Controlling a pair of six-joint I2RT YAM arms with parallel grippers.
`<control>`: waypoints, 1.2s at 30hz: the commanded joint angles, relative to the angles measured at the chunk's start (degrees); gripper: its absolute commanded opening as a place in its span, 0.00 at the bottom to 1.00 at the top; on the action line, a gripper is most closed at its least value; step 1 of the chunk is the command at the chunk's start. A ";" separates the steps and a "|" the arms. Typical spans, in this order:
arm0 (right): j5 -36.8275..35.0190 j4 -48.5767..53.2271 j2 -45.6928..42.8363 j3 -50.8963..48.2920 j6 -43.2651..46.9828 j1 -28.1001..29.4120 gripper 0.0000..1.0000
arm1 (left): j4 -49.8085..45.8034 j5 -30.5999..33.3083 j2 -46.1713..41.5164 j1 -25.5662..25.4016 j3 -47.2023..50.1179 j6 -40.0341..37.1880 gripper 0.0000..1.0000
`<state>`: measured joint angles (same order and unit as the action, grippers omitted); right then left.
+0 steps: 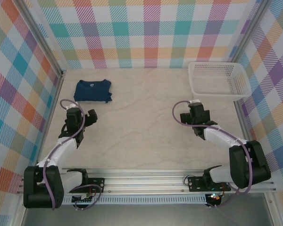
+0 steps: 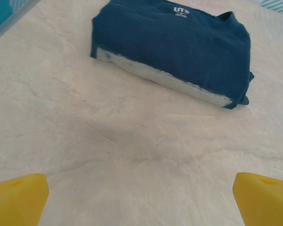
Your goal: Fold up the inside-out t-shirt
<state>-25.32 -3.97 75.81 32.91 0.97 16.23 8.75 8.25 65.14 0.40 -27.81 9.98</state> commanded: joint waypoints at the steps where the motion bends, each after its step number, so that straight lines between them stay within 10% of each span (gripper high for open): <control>1: 6.24 -15.63 0.42 -4.67 1.38 -4.54 1.00 | 16.24 -4.34 5.02 -0.50 1.22 -4.19 1.00; 18: 21.02 -54.28 12.89 -14.07 -1.69 -14.56 1.00 | 32.59 -4.11 23.30 -3.18 1.45 -10.55 1.00; 36: 20.71 -44.71 12.17 -9.97 -2.25 -14.57 1.00 | 32.75 -4.12 23.19 -3.22 1.62 -10.58 1.00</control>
<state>-5.65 -47.13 88.05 21.87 -0.64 1.83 39.40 4.95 88.47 -2.55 -26.65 0.34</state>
